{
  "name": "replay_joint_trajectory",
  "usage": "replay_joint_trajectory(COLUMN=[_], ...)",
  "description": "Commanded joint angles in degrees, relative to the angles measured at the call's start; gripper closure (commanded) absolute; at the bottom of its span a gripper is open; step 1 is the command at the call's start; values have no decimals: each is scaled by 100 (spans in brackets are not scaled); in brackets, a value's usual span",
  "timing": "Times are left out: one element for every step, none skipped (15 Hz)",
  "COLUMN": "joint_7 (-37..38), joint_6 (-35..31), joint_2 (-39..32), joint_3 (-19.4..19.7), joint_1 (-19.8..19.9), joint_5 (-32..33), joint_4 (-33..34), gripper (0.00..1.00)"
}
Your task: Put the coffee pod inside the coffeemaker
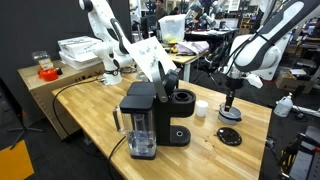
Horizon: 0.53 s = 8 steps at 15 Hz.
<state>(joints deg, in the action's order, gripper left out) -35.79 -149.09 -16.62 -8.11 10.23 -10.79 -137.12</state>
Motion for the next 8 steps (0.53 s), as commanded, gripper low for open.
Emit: replay_joint_trajectory(joint_7=[440,490,499,479,453,441,405,369], joint_6=[-31,-35,-42,-48,-56,-67,-92,-104], joint_2=[475,558,641,710,760,819,856,890], joint_3=[279,315,332,343,364,384,396,411], joint_1=[-163,-169,-155,-140,-127,-122,-101,-88], joint_5=[244,249,206,134,75,17,-99,-225], joint_4=[-382,-444,-500,-540,-567,-592,-610,-621], gripper=[77,77,77,77,77,77,77,77])
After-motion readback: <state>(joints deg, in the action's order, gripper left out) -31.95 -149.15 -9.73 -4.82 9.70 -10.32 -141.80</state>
